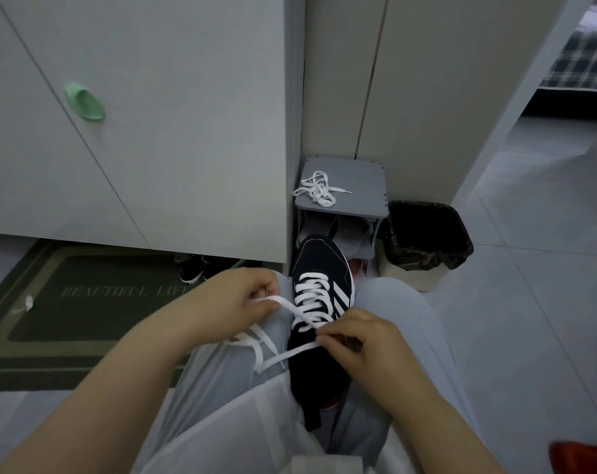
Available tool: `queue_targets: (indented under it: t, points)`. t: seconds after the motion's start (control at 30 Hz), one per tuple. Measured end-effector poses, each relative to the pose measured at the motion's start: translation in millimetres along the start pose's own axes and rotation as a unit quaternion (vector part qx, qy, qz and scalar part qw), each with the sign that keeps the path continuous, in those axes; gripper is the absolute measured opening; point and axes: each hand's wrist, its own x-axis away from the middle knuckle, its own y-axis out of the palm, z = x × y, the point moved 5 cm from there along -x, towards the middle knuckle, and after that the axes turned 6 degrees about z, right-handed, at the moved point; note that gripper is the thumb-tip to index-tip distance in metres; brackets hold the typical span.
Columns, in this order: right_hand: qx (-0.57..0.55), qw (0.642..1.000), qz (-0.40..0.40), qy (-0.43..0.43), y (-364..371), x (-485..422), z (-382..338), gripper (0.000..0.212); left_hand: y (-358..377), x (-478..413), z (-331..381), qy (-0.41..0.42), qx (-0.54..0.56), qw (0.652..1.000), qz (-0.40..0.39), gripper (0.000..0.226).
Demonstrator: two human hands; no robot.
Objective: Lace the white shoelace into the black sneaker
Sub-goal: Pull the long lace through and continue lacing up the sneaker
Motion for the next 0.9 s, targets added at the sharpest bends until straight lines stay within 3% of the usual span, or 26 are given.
queue_targets:
  t: [0.07,0.17,0.3,0.37,0.53,0.8,0.9]
  points:
    - [-0.086,0.996,0.013,0.019,0.4,-2.9,-12.5,0.016,-5.4,1.6,6.1,-0.019,0.136,0.991,-0.004,0.011]
    - [-0.215,0.972,-0.063,0.067,21.0,-8.9,-33.4,0.026,-1.8,1.6,20.0,-0.043,0.294,0.954,-0.036,0.014]
    - [-0.362,0.922,-0.085,0.108,36.0,-15.7,-45.8,0.022,-2.4,-2.7,33.9,-0.026,0.388,0.921,-0.028,0.031]
    - [-0.347,0.927,-0.088,0.116,32.7,-15.8,-44.7,0.017,-8.3,-5.9,30.5,-0.027,0.417,0.908,-0.001,0.033]
    - [-0.246,0.959,-0.036,0.132,15.3,-15.7,-31.1,0.024,-14.5,-9.9,8.9,-0.069,0.442,0.893,0.048,0.029]
    - [-0.254,0.95,0.071,0.166,-31.0,-12.8,-14.1,0.019,-11.2,-21.1,-40.0,-0.195,0.436,0.869,0.127,0.019]
    - [-0.253,0.947,0.102,0.171,-41.7,-10.9,-5.9,0.018,-9.7,-26.8,-51.0,-0.181,0.304,0.926,0.127,0.022]
